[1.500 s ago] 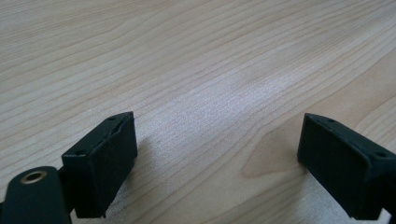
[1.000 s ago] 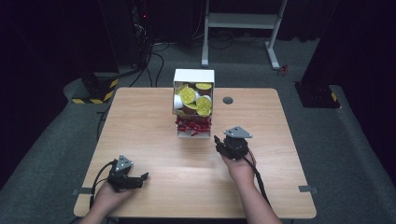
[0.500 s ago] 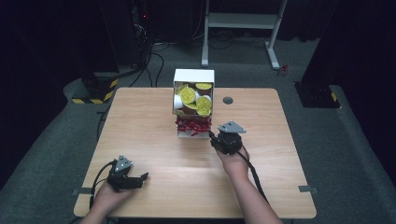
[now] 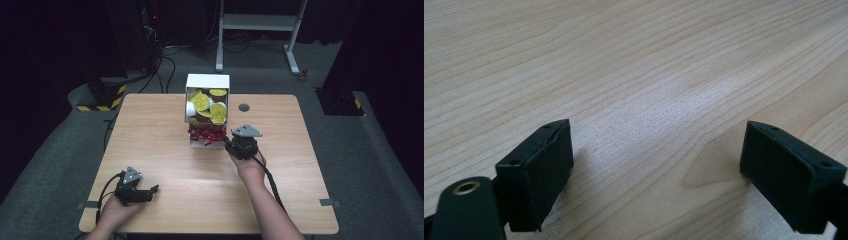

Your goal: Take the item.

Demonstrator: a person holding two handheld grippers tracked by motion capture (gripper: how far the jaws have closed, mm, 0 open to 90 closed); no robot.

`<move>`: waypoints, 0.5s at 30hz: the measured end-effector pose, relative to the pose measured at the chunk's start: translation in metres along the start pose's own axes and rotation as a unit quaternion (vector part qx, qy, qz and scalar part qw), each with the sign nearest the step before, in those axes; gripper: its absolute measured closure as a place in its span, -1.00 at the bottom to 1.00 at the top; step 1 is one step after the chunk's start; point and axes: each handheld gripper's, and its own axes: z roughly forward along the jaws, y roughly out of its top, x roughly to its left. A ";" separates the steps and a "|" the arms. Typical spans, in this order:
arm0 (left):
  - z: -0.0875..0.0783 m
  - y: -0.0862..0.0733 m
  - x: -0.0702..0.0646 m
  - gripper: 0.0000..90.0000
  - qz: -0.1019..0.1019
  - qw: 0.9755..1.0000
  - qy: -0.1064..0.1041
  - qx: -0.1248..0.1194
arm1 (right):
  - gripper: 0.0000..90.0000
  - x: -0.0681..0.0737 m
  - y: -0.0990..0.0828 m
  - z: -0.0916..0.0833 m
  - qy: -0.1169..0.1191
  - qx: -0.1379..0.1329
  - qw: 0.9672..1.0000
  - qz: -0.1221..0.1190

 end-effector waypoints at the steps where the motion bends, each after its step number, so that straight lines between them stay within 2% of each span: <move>1: 0.000 0.000 0.000 -0.69 0.000 1.000 0.000 0.000 | 0.36 0.000 0.000 0.000 0.000 0.000 1.000 0.000; 5: 0.000 0.000 0.000 -0.69 -0.003 1.000 -0.001 0.000 | 0.38 0.004 0.003 0.006 0.007 0.005 1.000 -0.011; 8: 0.000 0.000 0.000 -0.69 -0.003 1.000 -0.001 0.000 | 0.41 0.006 0.006 0.011 0.003 0.009 1.000 -0.016; 15: 0.000 -0.001 0.000 -0.69 -0.001 1.000 0.000 -0.001 | 0.51 0.007 0.007 0.016 -0.003 0.009 1.000 -0.014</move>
